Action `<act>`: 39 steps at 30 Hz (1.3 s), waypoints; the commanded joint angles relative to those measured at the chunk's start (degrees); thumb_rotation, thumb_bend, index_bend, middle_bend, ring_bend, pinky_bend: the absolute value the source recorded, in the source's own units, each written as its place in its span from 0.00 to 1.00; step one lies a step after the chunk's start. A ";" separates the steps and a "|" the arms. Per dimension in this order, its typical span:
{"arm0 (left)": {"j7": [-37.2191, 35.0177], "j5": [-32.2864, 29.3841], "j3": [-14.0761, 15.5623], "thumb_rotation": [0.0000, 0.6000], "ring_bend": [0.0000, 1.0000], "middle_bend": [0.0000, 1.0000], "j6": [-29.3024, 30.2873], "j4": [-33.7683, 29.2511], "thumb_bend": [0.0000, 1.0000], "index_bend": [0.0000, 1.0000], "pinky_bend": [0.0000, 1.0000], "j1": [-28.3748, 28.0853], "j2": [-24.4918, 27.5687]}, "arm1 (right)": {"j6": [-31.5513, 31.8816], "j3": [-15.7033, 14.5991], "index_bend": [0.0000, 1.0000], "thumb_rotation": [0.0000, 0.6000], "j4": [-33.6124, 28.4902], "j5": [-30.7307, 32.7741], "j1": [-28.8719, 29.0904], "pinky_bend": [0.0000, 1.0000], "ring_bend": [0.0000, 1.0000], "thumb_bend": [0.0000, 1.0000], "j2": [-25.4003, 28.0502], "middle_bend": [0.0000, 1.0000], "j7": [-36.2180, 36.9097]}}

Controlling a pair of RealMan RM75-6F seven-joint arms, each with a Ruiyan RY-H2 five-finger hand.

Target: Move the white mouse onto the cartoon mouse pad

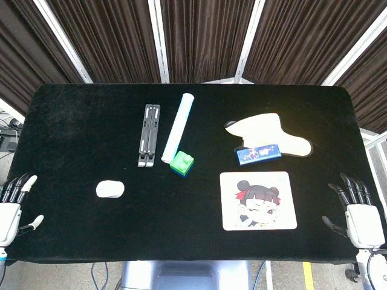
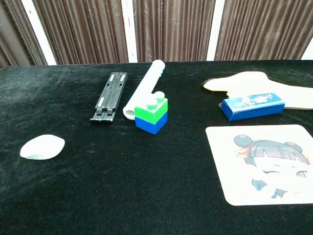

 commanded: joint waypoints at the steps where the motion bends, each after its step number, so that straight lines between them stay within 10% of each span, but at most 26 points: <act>1: -0.05 0.33 -0.12 1.00 0.00 0.00 0.11 0.12 0.22 0.00 0.00 0.11 -0.05 | -0.09 0.01 0.18 1.00 0.06 0.06 0.03 0.00 0.00 0.16 -0.04 0.00 -0.06; 28: 7.31 0.83 -2.03 1.00 0.00 0.00 -5.65 -4.84 0.22 0.01 0.00 -2.55 0.32 | -0.58 -0.33 0.18 1.00 -0.10 0.12 -0.07 0.00 0.00 0.16 0.38 0.00 0.47; 39: 18.39 -10.36 -6.95 1.00 0.00 0.00 -20.07 -10.81 0.23 0.27 0.00 -10.00 -2.19 | -1.04 -0.49 0.18 1.00 -0.40 -0.01 0.12 0.00 0.00 0.16 0.50 0.00 0.48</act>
